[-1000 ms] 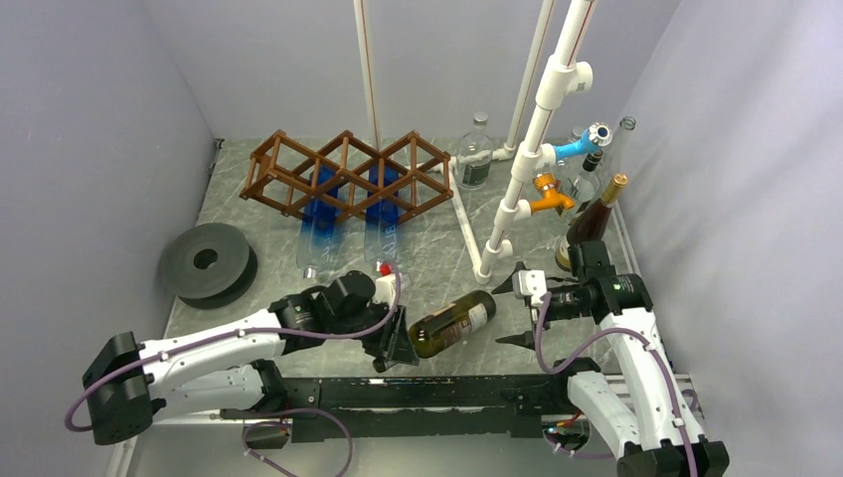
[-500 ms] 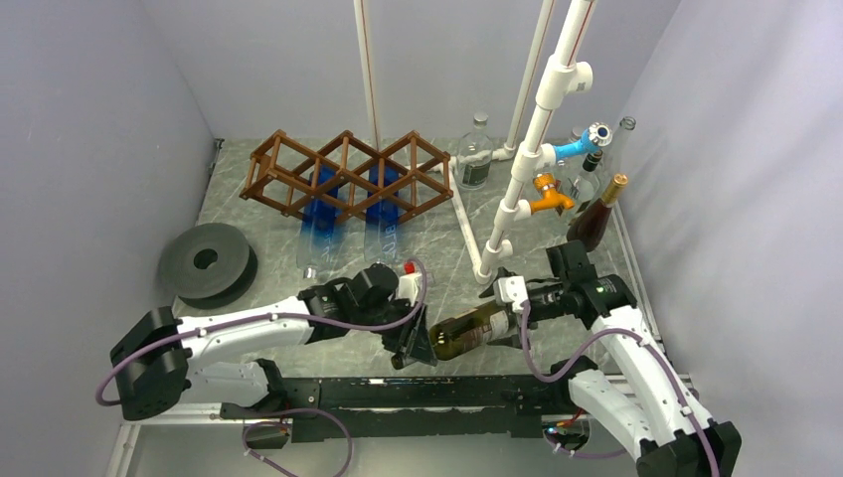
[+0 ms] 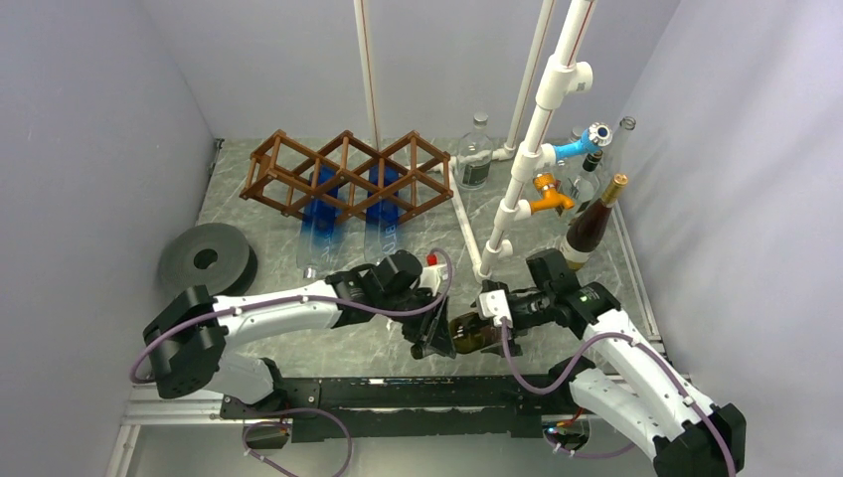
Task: Take the wine bottle off the wine rack
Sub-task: Place the wine bottle at the center of the board.
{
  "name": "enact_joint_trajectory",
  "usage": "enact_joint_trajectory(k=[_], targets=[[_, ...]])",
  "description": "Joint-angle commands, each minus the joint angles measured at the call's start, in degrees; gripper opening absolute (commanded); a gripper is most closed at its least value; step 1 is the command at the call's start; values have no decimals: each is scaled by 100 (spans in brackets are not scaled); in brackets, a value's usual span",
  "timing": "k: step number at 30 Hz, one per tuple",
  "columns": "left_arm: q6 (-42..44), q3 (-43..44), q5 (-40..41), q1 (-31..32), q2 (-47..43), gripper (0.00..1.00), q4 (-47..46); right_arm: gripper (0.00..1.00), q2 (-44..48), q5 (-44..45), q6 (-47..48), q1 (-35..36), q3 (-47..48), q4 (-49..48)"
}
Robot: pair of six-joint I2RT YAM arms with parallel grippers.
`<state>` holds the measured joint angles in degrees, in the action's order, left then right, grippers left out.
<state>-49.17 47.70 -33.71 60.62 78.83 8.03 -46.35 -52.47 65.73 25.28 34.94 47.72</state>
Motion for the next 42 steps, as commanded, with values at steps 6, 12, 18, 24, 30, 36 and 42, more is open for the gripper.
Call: enact_joint_trajectory(k=[6,12,18,24,30,36,42], targets=[[348,918,-724,-6,382,0,-321,98,82,839,-89,416,-289,-634],[436,1016,-827,-65,518,0,-192,92,118,927,-95,451,-338,-712],[540,1040,-860,-153,512,0,-76,56,33,874,-73,469,-299,-688],[558,991,-879,-255,493,3,-93,1,-6,755,-146,470,-172,-605],[471,768,-918,-270,455,39,-338,0,-54,718,-338,452,-39,-572],[510,652,-863,-279,294,72,-260,0,-14,551,-388,303,85,-461],[619,495,-656,-317,1,76,-153,0,30,419,-364,152,122,-372]])
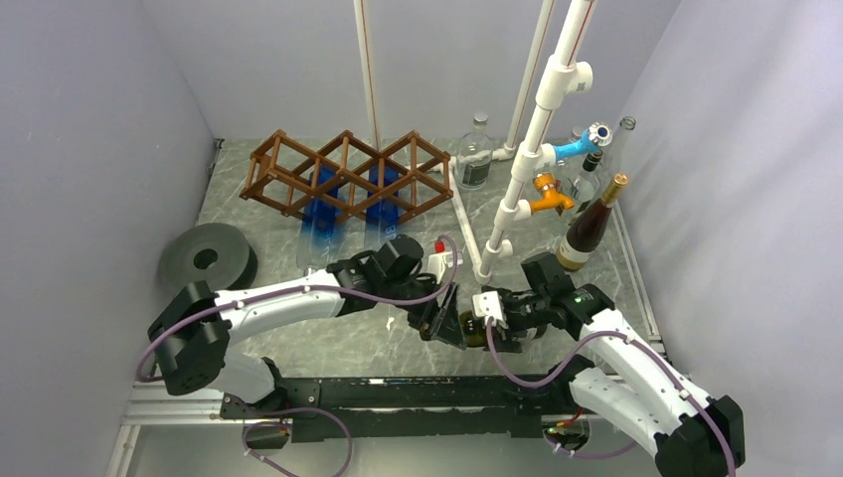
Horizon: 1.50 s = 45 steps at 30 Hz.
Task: Take the wine bottle off the wine rack
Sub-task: Place the wine bottle at the center of the board.
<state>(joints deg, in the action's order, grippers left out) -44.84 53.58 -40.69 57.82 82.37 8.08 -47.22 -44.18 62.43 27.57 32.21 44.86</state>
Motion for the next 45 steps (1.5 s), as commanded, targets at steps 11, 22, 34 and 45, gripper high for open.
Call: enact_joint_trajectory(k=[11,22,34,45], targets=[[185,-789,1563,-77,-1784,83,-758,0,206,-715,82,-394,531,223],[134,-2080,3665,-78,-4081,99,-1562,0,257,-844,4,-579,601,296],[6,-3264,4481,-78,-5427,99,-2196,0,225,-890,-250,-793,649,226],[106,-4050,4416,-77,-5499,100,-3747,0,114,-960,-715,-970,672,-5]])
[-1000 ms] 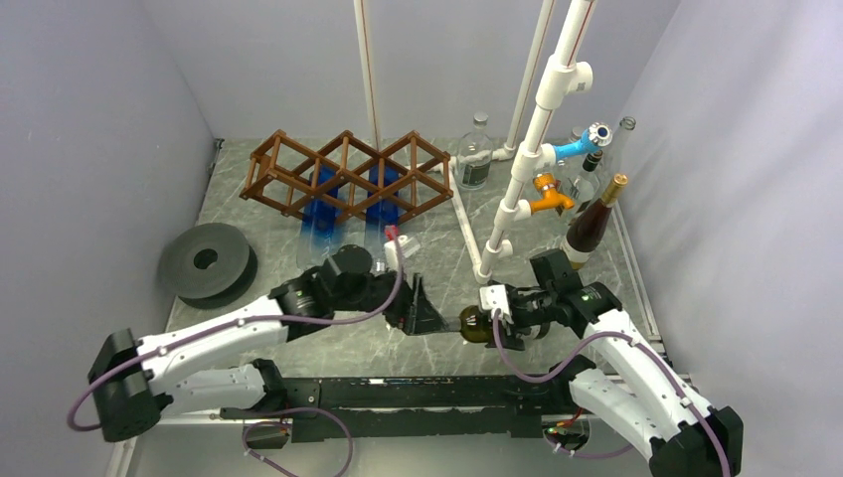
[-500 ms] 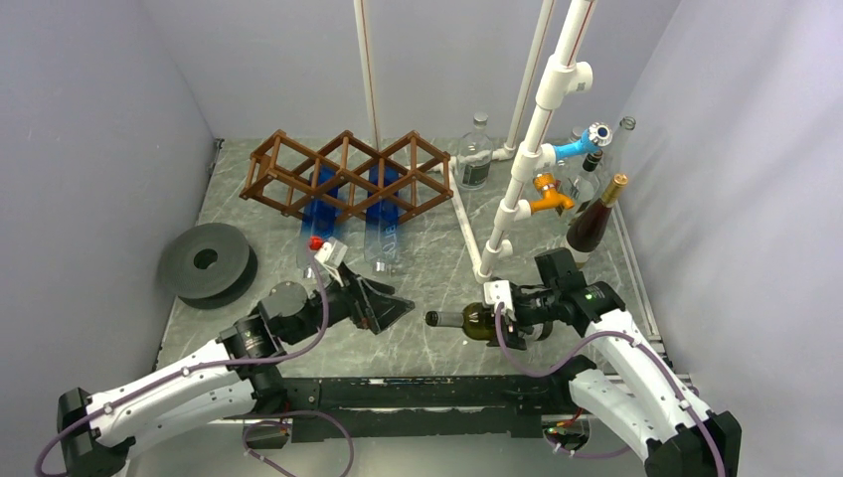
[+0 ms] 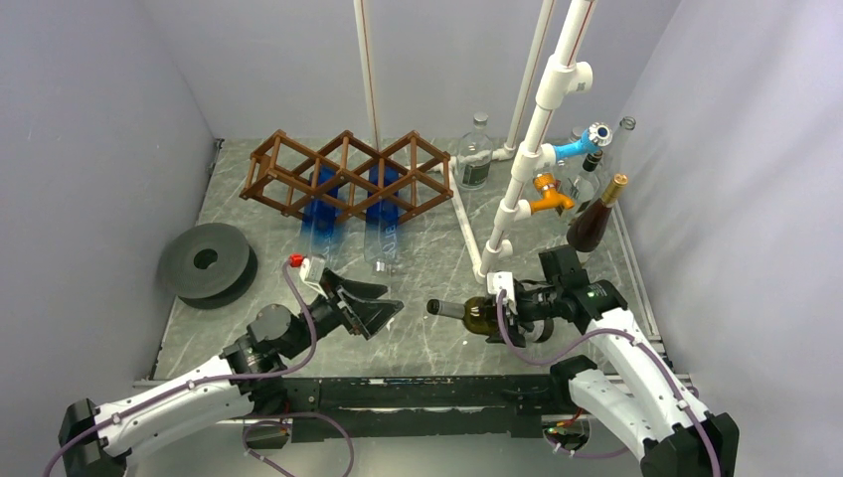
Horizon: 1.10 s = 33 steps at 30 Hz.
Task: Take the wine bottle off the wine rack
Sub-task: Place the wine bottle at the center of the board.
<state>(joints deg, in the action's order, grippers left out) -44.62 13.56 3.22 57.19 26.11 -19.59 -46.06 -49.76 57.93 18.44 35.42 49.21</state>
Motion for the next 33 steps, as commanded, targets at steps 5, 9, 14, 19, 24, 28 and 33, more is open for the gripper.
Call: enact_joint_trajectory(k=[5,9,14,19,24,28,33], targets=[[237,1,-13,57,507,99,-1448,0,-37,-397,-430,-110,344,-546],[444,15,101,237,776,99,-1784,0,-44,-353,-554,-139,339,-633],[673,-18,285,398,998,100,-2036,0,-62,-324,-710,-168,344,-738],[850,14,728,631,1240,99,-2102,0,-130,-315,-898,-183,364,-834],[1092,-42,1149,960,1660,99,-2884,0,-211,-307,-1068,-209,405,-887],[1298,50,1490,1262,2224,99,-3484,0,-226,-322,-1199,-221,406,-973],[1574,191,1993,1614,3080,100,-4418,0,-222,-339,-1254,-231,413,-1006]])
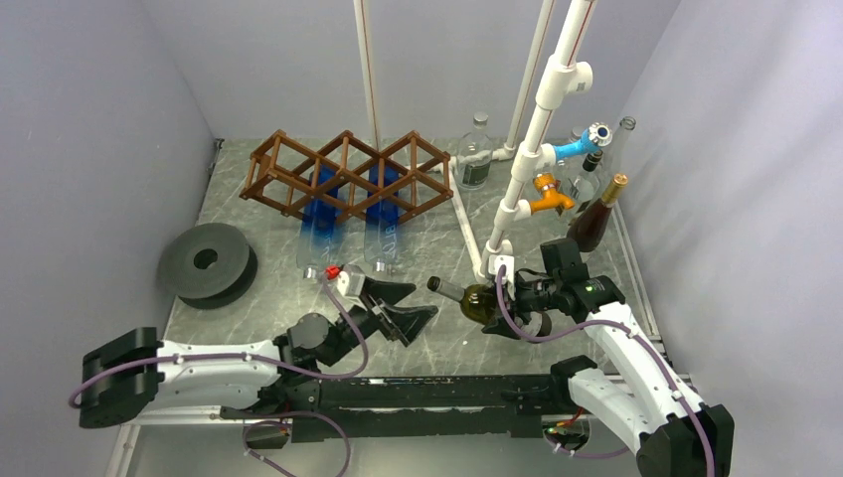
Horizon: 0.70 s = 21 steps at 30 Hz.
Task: Take the wine bottle off the wine rack
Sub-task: Place the wine bottle at the center of the board.
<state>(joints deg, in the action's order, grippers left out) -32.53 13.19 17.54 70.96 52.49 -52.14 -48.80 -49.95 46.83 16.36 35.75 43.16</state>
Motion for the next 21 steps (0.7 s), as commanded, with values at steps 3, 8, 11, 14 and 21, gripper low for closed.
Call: enact_joint_trajectory(k=[3,8,11,14,21], targets=[[423,397,859,335,971,100,-1606,0,58,-339,-139,-19,373,-396],[281,635,1152,348,1808,99,-2395,0,83,-357,-134,-21,364,-405],[196,701,1194,348,2381,98,-3255,0,114,-365,-123,-19,350,-406],[-4,790,1222,348,2955,93,-3945,0,131,-366,-100,-19,345,-398],[-591,1083,1206,348,3753,80,-4316,0,163,-352,-86,-20,328,-404]])
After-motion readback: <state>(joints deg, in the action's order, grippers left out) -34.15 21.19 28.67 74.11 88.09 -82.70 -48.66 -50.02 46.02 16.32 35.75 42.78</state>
